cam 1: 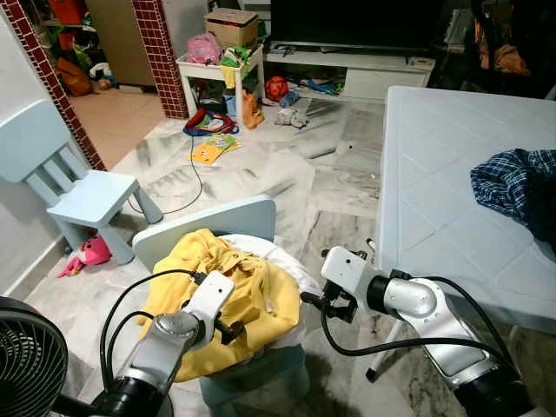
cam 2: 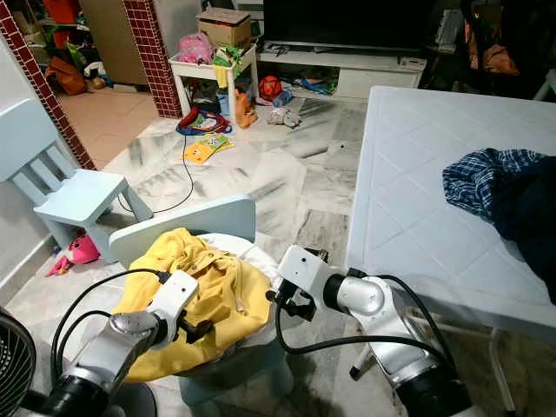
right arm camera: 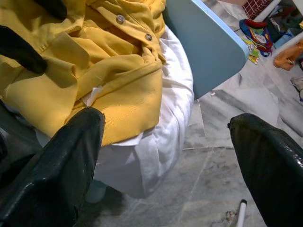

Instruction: Hang hanger

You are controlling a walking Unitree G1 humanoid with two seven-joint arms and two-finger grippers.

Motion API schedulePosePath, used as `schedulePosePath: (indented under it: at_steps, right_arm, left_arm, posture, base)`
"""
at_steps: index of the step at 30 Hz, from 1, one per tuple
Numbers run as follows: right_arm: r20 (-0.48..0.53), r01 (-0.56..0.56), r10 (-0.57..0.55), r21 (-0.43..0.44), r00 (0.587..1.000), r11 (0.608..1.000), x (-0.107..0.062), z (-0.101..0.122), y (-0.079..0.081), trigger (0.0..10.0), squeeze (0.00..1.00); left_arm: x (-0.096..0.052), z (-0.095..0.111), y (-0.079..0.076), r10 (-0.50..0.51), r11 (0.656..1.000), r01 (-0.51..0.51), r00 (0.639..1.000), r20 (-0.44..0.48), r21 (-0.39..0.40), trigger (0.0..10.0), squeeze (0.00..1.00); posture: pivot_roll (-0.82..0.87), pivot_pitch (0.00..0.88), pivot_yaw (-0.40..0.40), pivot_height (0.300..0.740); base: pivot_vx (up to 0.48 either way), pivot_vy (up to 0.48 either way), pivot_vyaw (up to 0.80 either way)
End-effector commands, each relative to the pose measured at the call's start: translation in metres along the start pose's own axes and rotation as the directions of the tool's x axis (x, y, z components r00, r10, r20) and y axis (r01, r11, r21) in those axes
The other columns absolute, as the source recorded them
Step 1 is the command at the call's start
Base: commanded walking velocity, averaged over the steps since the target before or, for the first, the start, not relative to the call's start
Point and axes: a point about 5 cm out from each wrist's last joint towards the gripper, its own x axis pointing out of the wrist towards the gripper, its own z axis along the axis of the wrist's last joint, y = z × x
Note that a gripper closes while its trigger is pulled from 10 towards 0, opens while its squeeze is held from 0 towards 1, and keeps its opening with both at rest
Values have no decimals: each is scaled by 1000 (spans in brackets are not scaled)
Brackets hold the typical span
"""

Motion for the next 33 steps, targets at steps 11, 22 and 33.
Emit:
schedulePosePath:
  at_steps: [11, 22, 33]
  right_arm:
    - [6, 31, -31, 6, 1000, 1000, -3, 2, -5, 10000, 0]
    - [4, 43, -43, 1, 999, 999, -4, 2, -7, 10000, 0]
    - [4, 43, -43, -5, 999, 999, -4, 2, -9, 10000, 0]
  left_arm:
    - [6, -1, 4, -11, 999, 12, 1000, -11, 46, 0, 0]
    - [9, 1, 5, -9, 997, 7, 1000, 22, 82, 0, 0]
    - [10, 2, 4, -9, 997, 6, 999, 41, 79, 0, 0]
  posture:
    - [-94, 10, 53, 740]
    - [-97, 10, 52, 740]
    - [-94, 7, 43, 740]
  base:
    - [0, 0, 0]
    - [0, 0, 0]
    - [0, 0, 0]
